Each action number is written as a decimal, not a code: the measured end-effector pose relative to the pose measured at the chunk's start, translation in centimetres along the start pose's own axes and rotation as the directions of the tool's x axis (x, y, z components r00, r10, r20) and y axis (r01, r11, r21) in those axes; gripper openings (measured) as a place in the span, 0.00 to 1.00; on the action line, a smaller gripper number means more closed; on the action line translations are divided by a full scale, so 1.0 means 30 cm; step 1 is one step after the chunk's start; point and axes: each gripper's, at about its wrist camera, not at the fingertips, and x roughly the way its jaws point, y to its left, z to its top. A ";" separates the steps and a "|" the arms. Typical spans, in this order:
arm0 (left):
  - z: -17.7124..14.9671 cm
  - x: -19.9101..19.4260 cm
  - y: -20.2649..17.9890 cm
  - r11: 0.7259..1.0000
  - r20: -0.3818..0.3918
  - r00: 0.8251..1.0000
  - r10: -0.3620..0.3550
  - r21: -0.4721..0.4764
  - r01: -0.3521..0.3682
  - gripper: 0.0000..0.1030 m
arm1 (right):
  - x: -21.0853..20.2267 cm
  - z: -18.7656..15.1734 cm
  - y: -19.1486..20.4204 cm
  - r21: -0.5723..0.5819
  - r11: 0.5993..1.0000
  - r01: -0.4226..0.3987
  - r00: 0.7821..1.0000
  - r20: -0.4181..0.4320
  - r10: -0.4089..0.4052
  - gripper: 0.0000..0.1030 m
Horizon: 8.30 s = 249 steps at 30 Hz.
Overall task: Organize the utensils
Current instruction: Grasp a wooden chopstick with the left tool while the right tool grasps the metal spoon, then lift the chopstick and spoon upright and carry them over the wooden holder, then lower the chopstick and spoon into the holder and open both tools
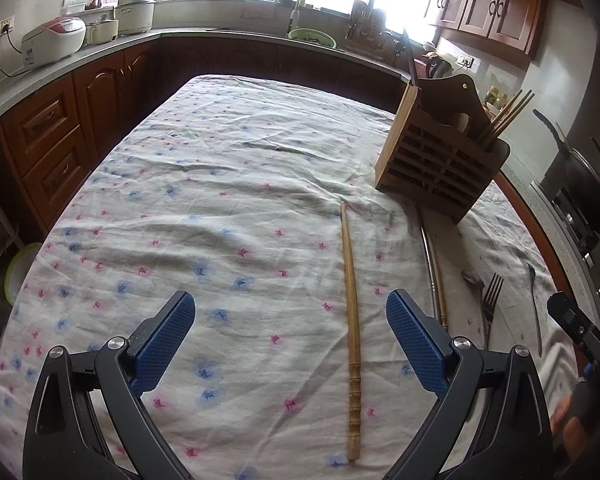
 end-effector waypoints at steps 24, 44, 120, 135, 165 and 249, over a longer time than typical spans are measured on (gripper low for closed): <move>0.164 0.261 -0.128 0.988 -0.159 0.987 -0.035 0.141 0.058 0.56 | 0.235 -0.007 -0.035 0.018 0.999 0.027 0.970 -0.242 -0.022 0.33; 0.198 0.434 -0.228 0.965 -0.216 0.976 0.000 0.256 0.057 0.07 | 0.298 0.016 -0.049 -0.003 1.000 0.030 0.955 -0.294 -0.030 0.18; 0.220 -0.308 -0.107 0.957 0.217 0.933 -0.286 0.112 0.268 0.05 | -0.099 0.168 0.058 -0.089 0.996 -0.029 0.997 0.062 0.034 0.02; 0.306 -0.312 -0.161 0.946 0.267 0.910 -0.318 0.151 0.286 0.05 | -0.109 0.246 0.028 -0.096 0.995 0.010 0.993 0.115 0.001 0.02; 0.774 -0.241 -0.349 0.938 0.492 0.799 -0.346 0.174 0.299 0.05 | -0.014 0.613 0.057 -0.234 0.956 0.175 0.933 0.349 -0.085 0.02; 0.606 0.189 -0.323 0.974 0.302 0.927 -0.223 0.109 0.199 0.62 | 0.256 0.499 -0.119 -0.078 0.993 0.087 0.990 0.121 -0.077 0.42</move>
